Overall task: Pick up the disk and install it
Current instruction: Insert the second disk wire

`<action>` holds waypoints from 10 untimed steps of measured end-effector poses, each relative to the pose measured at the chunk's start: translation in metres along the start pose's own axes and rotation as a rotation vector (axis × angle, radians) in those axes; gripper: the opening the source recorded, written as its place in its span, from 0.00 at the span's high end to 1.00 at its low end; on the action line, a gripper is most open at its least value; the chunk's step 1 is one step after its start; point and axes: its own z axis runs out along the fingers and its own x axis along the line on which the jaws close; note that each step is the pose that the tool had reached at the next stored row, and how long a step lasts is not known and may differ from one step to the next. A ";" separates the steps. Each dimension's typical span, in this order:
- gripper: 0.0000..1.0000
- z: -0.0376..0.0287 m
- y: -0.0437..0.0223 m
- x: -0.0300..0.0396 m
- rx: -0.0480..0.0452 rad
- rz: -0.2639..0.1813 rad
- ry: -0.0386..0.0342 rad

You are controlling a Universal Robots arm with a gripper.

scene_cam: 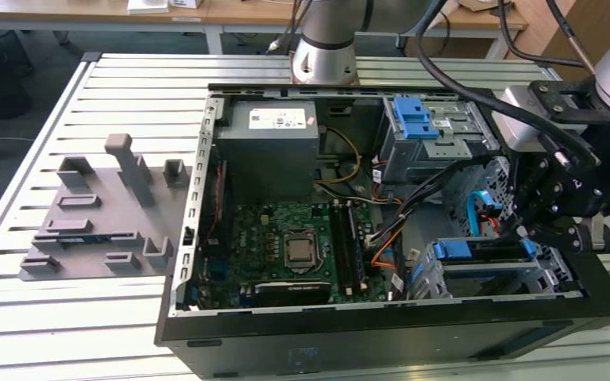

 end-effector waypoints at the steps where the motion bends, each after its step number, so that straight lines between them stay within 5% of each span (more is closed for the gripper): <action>1: 0.89 0.0000 0.0019 0.0001 0.0000 0.000 0.0000; 5: 0.89 -0.0015 0.0061 0.0003 0.0000 0.000 0.0003; 10: 0.89 -0.0123 0.0083 0.0001 0.0000 0.000 -0.0005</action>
